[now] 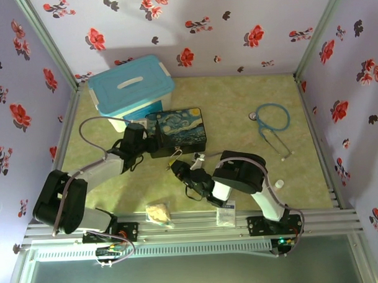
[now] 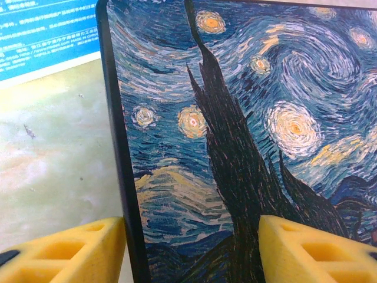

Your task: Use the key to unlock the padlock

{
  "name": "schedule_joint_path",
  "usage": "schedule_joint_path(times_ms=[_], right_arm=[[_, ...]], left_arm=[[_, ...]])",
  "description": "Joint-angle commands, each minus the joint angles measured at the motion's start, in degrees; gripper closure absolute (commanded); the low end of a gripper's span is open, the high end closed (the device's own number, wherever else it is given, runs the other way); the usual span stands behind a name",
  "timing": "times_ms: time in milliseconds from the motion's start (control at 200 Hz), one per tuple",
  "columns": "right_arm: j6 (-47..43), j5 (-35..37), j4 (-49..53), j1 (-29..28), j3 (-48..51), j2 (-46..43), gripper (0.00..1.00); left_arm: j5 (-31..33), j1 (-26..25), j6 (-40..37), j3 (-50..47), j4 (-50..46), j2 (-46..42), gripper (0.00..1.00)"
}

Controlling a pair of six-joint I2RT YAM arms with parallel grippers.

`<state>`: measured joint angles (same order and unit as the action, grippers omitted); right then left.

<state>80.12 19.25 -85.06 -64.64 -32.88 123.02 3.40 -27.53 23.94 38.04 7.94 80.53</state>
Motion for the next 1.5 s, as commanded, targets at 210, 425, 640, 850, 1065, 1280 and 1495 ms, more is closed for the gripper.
schedule_joint_path(times_ms=[210,425,640,850,1065,1280,1495], right_arm=[[11.20,12.53,5.57,-1.20,-2.42,6.01,1.00],[13.20,18.70,5.65,-1.62,-3.05,5.79,1.00],[21.02,23.32,5.51,-1.47,-4.76,8.80,1.00],[16.12,24.40,5.52,-1.52,-4.28,5.84,1.00],[7.92,21.37,5.60,0.47,-2.25,1.56,1.00],[3.59,22.60,5.60,0.61,0.35,-0.52,1.00],[10.27,24.30,5.47,0.79,1.50,3.02,1.00]], left_arm=[[2.99,-0.94,-5.29,-0.90,-5.32,2.51,0.41],[4.24,-1.12,-6.17,-1.98,-6.19,2.31,0.43],[5.03,-1.26,-7.46,-1.46,-7.22,3.30,0.44],[6.12,-1.26,-7.94,-1.69,-7.10,4.53,0.49],[7.89,-1.21,-6.83,-0.37,-8.96,6.10,0.53],[8.76,-1.30,-6.72,0.90,-10.19,7.72,0.53],[9.16,-1.48,-6.45,1.42,-10.41,8.38,0.54]])
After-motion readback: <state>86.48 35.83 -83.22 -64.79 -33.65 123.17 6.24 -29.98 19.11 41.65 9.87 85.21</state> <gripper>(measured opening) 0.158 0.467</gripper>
